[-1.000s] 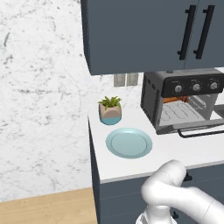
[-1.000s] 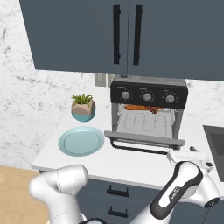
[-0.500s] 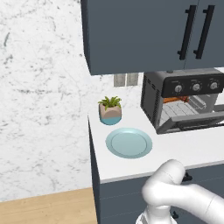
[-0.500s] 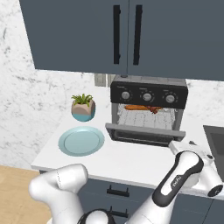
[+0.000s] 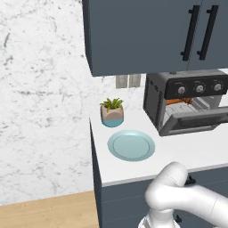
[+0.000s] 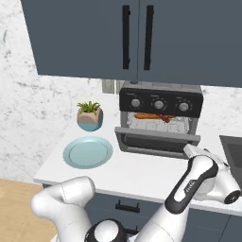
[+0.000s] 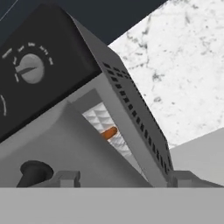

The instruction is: Pick up the kebab skewer and baguette bread, and place them inside the toaster oven. Close the toaster oven door and start by setting the timer.

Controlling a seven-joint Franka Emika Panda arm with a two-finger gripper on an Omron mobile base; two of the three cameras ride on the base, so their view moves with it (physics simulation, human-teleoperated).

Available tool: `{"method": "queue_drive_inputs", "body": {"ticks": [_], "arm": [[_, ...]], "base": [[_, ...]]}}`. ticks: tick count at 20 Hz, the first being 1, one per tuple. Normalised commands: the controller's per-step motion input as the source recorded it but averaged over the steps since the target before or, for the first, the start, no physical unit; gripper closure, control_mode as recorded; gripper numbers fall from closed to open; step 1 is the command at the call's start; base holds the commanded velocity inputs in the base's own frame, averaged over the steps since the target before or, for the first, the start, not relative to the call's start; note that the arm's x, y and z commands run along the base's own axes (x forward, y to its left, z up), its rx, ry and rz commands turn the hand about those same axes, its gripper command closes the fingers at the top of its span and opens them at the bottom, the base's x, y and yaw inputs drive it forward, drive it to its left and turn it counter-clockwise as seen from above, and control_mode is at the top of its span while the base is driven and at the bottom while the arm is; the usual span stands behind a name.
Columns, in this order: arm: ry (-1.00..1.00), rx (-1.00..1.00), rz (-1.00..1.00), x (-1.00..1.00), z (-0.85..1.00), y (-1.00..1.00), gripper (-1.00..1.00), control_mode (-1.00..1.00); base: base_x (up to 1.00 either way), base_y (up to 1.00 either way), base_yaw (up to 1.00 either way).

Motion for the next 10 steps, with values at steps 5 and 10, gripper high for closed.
{"method": "queue_drive_inputs", "body": {"ticks": [5,10], "arm": [[0.04,0.13,-0.03,0.31,0.27,0.26,-1.0,-1.0],[0.04,0.13,-0.02,0.35,0.22,0.27,-1.0,-1.0]], "base": [[0.0,0.0,0.0],[0.0,0.0,0.0]]}}
